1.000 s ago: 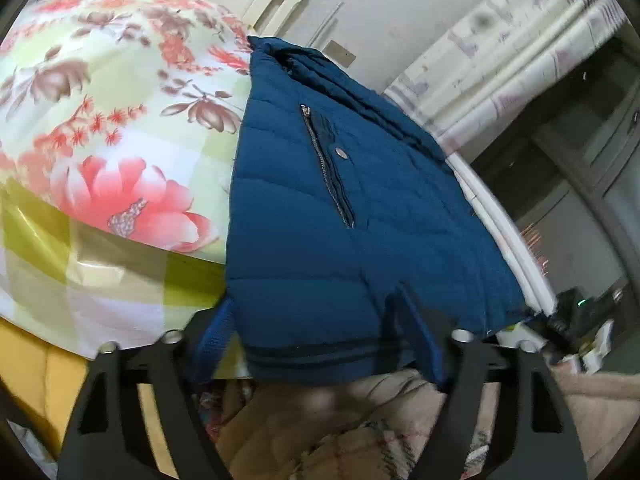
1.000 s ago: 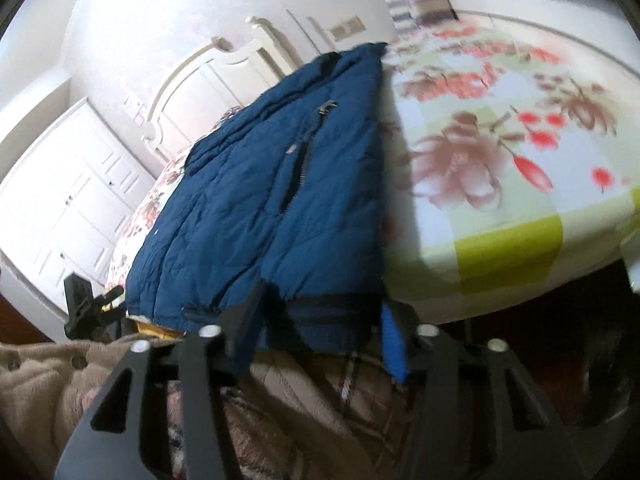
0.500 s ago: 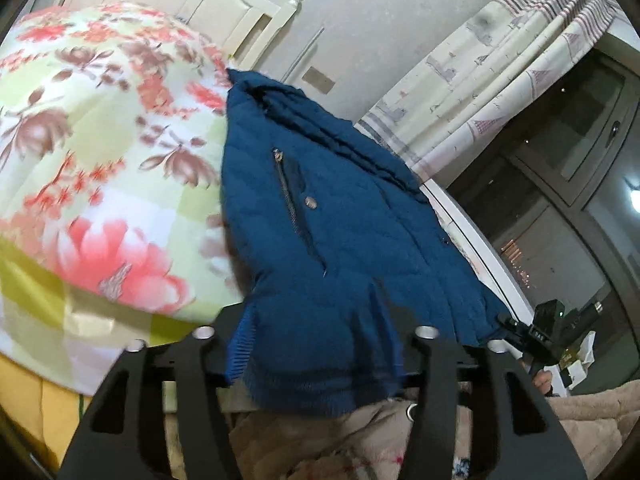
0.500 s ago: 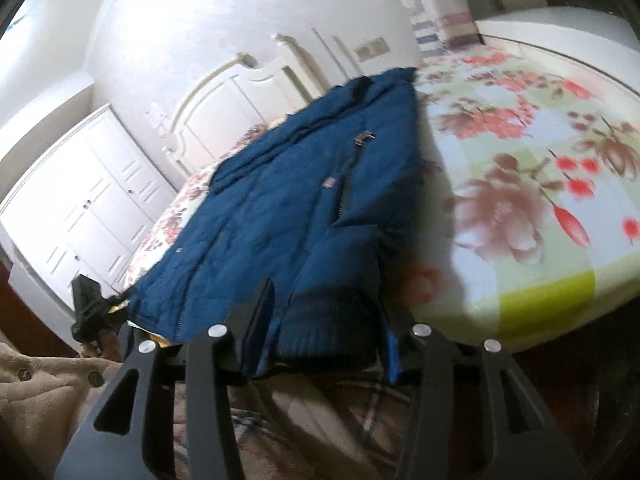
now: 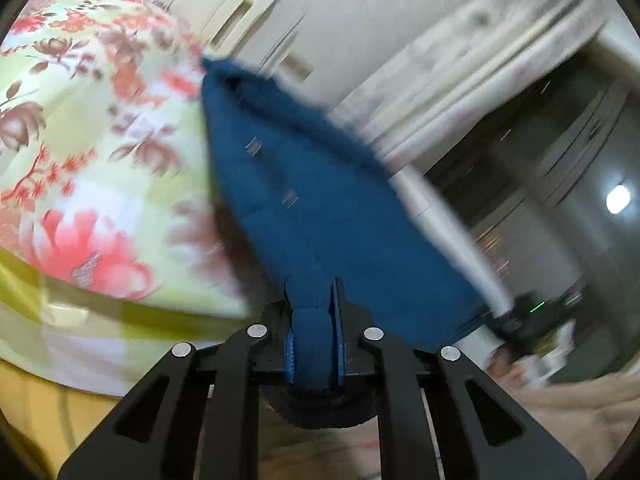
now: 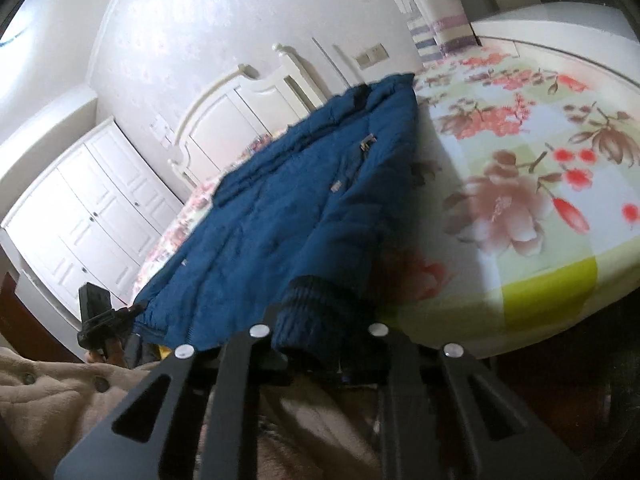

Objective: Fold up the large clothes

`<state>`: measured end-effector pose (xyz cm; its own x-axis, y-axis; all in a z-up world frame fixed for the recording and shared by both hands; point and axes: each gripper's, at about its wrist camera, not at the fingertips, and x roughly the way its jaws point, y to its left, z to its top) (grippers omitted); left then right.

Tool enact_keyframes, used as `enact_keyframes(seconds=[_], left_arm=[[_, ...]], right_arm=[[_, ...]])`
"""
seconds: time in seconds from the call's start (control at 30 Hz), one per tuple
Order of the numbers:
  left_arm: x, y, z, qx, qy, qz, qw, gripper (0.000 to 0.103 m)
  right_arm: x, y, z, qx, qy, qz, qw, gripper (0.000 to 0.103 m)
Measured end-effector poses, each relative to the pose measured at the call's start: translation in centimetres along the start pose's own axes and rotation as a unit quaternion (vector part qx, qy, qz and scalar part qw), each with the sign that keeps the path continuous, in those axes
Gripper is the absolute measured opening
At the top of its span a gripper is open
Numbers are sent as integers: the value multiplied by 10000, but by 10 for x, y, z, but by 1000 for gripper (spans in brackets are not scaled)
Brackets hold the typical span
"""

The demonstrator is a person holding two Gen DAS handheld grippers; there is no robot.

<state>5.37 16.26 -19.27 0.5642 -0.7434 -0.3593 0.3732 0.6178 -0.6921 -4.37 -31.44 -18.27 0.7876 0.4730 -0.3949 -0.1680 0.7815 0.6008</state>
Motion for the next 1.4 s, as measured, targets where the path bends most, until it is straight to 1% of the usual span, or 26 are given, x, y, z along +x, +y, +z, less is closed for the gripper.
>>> enact_keyframes(seconds=[0.03,0.1,0.2,0.27,0.33,0.4,0.47,0.53,0.57,0.6,0.63,0.67,0.7,0.73,0.77,0.8,0.83,0.87,0.9,0.97,1.03,1.07,1.13,1.23,1.3,1.4], left_arm=[[-12,-8,5,-131,-238,-402,9988,7],[-36,-26,15,-219,-608,-947,9934,7],[-71,-46,25,-149,-926,-1382,9859,7],[-96,-49,34,-262,-993,-1710,9799,8],[-101,-47,47,-499,-908,-1743,9792,9],[-87,-40,70,-889,-715,-1666,9794,10],[-61,-30,94,-1220,-479,-1513,9798,11],[-26,-21,129,-1251,-350,-1253,9836,12],[-6,-14,147,-1320,-303,-1098,9847,15],[21,-2,170,-1454,-214,-904,9850,23],[37,8,181,-1543,-157,-769,9849,29],[55,26,194,-1771,-143,-630,9821,65],[73,49,207,-2174,-264,-512,9744,92],[78,66,212,-2386,-323,-347,9700,98],[82,81,217,-2558,-409,-248,9655,98],[84,95,221,-2713,-505,-223,9609,98],[79,112,223,-2890,-639,-188,9550,98],[76,118,226,-2887,-689,-135,9548,98],[70,126,229,-2773,-728,-3,9580,98],[59,132,236,-2287,-622,344,9709,98],[58,132,240,-1870,-363,514,9803,98],[62,131,243,-1678,-168,511,9843,98],[76,122,245,-1196,328,454,9912,98],[108,108,245,-594,822,559,9933,98],[127,103,248,-416,1017,577,9923,98],[152,106,251,-209,1222,847,9887,98]], right_arm=[[-9,5,4,17,-134,183,9997,14],[-37,26,13,-154,-459,655,9967,14],[-78,63,23,-667,-762,923,9906,14],[-105,85,32,-917,-996,1050,9852,14],[-108,103,50,-1023,-1096,1084,9827,15],[-86,118,80,-953,-953,921,9866,15],[-42,125,120,-756,-646,632,9930,15],[5,127,157,-630,-397,300,9968,15],[32,124,175,-515,-289,129,9982,15],[64,118,198,-379,-161,-78,9991,15],[95,105,217,-165,-77,-306,9994,16],[123,89,233,159,2,-469,9988,19],[145,78,241,361,106,-558,9977,31],[167,61,250,584,230,-647,9959,39],[179,50,253,724,202,-721,9946,53],[184,38,256,819,97,-757,9937,59],[183,30,255,797,17,-756,9940,59],[182,24,255,726,-25,-758,9945,59],[179,17,255,547,-40,-829,9950,59],[175,3,254,243,56,-985,9948,59],[179,-15,255,62,300,-1008,9944,59],[185,-24,257,41,426,-1018,9939,59],[193,-32,256,-24,600,-934,9938,64],[216,-32,256,-226,905,-803,9924,66],[231,-25,256,-422,1082,-739,9905,66],[249,-16,255,-733,1247,-955,9849,67]])
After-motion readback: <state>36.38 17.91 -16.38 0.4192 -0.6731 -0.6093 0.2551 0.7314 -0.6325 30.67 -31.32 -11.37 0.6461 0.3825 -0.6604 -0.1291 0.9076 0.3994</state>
